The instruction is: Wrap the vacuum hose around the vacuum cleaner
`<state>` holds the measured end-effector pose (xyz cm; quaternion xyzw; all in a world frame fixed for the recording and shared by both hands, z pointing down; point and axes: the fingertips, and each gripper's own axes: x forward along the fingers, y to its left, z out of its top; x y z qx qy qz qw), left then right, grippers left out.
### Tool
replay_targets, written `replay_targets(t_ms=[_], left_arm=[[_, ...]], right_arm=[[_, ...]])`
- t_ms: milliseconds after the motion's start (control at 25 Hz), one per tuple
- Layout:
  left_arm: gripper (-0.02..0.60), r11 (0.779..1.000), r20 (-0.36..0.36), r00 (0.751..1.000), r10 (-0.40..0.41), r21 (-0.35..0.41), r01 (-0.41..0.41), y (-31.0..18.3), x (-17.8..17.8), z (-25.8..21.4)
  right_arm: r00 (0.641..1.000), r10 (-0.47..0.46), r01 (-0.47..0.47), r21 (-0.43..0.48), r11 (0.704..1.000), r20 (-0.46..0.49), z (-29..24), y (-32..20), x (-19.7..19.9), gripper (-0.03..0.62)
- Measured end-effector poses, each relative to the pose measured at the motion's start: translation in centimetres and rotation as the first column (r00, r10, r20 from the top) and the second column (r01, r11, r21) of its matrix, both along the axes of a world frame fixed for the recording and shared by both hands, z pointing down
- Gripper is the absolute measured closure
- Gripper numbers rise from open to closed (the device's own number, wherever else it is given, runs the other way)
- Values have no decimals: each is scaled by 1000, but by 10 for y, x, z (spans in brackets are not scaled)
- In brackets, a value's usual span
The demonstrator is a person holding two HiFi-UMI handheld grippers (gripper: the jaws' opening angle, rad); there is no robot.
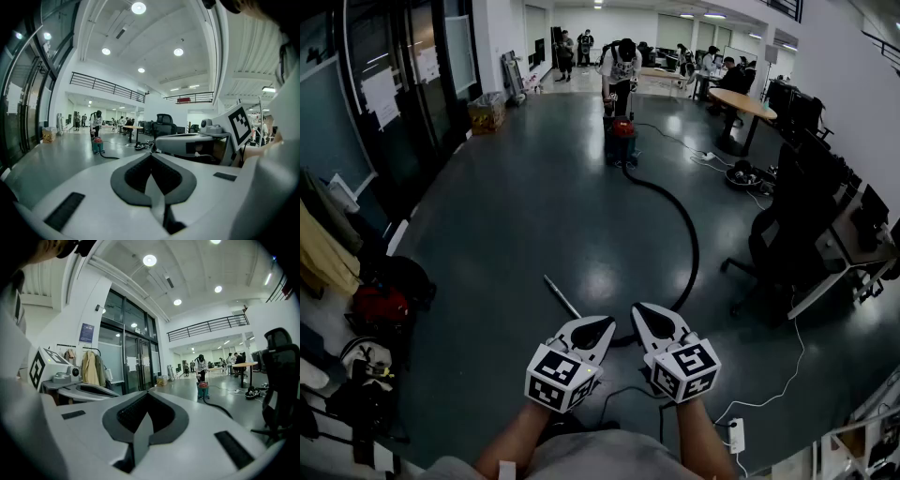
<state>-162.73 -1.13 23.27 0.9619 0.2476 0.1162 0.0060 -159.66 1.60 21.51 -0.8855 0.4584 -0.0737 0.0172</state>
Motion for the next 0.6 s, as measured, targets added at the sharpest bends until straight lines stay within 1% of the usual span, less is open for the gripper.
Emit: replay_targets(t_ms=[120, 280, 440, 600], left_arm=[[573, 1000, -1, 1000, 1, 1, -1, 2, 3, -1], [573, 1000, -1, 1000, 3, 4, -3, 2, 7, -1], [574, 1000, 3, 1000, 5, 5, -5, 5, 8, 1], [573, 1000, 4, 1000, 5, 3, -5, 2, 11, 2]], right_arm=[[1000, 3, -3, 1, 1000, -1, 0, 2, 3, 589], [1000, -6, 6, 30, 1000, 2, -2, 2, 5, 589], [1000, 11, -11, 6, 1000, -7, 1, 4, 9, 589], [1000, 21, -21, 4, 1000, 0, 3, 4, 14, 589]])
